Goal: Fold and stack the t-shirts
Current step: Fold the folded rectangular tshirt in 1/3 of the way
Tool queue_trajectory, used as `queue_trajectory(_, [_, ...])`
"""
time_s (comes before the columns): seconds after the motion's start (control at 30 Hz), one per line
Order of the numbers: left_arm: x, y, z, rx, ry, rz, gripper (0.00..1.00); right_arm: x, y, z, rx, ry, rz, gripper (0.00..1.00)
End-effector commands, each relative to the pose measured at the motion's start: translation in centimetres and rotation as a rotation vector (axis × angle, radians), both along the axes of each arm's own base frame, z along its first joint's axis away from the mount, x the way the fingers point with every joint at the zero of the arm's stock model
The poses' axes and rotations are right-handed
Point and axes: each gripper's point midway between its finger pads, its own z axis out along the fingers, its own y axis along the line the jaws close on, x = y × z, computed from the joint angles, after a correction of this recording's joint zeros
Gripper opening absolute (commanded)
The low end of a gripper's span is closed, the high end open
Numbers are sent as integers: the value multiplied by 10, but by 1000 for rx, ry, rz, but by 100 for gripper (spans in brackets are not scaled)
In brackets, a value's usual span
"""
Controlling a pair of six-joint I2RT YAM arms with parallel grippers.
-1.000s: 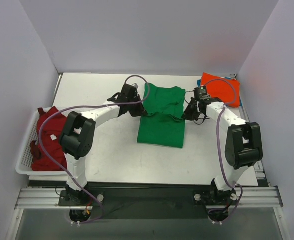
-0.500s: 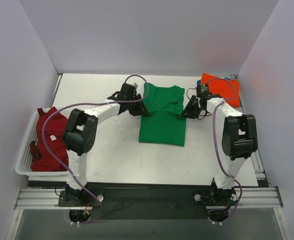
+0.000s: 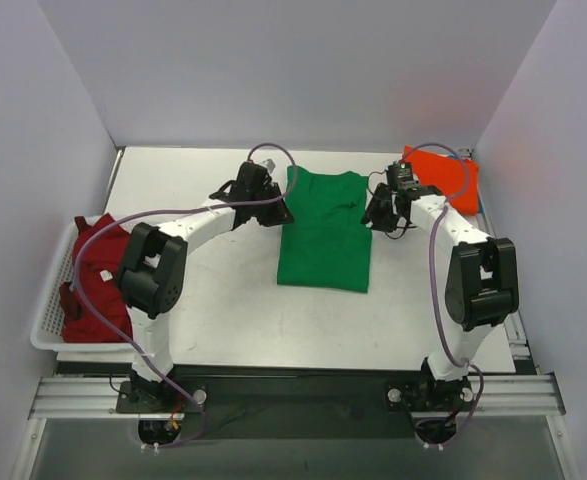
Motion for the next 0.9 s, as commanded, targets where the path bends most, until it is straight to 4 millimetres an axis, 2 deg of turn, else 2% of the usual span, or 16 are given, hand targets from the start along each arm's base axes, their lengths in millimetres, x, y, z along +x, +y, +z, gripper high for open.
queue_trajectory(0.0, [-2, -31, 20, -50, -64, -64, 21, -7, 19, 6, -79, -21, 73, 30])
queue_trajectory(0.03, [2, -40, 17, -57, -62, -77, 20, 0, 25, 10, -71, -35, 83, 29])
queue_trajectory(0.1, [0, -56, 6, -66, -49, -110, 19, 2, 38, 1, -77, -19, 115, 27])
queue_trajectory(0.13, [5, -63, 12, -92, -69, -122, 19, 9, 43, 5, -77, -35, 119, 27])
queue_trajectory(0.17, [5, -68, 9, -101, -65, -130, 19, 11, 45, -5, -80, -14, 124, 27])
queue_trajectory(0.23, [10, -83, 3, -148, -62, -159, 19, 19, 55, -5, -58, -16, 140, 26])
queue_trajectory(0.27, [13, -85, 0, -158, -61, -158, 19, 22, 57, -15, -62, 4, 144, 26])
queue_trajectory(0.33, [18, -89, -14, -165, -50, -149, 19, 25, 61, -22, -68, 11, 153, 26])
queue_trajectory(0.4, [24, -92, -20, -160, -49, -140, 19, 31, 63, -31, -73, 24, 152, 26])
queue_trajectory(0.43, [26, -90, -38, -136, -17, -121, 19, 33, 63, -34, -74, 30, 150, 26])
queue_trajectory(0.5, [29, -87, -55, -107, 14, -89, 18, 33, 63, -45, -83, 57, 150, 26])
queue_trajectory(0.57, [29, -75, -71, -37, 42, -12, 18, 29, 62, -56, -113, 93, 150, 26])
queue_trajectory(0.6, [21, -69, -79, -16, 63, 9, 18, 27, 62, -58, -127, 101, 152, 26])
queue_trajectory(0.8, [-7, -43, -95, 62, 99, 121, 16, 2, 49, -80, -200, 179, 141, 26])
queue_trajectory(0.87, [-14, -40, -94, 59, 96, 126, 17, -4, 49, -80, -216, 181, 149, 26])
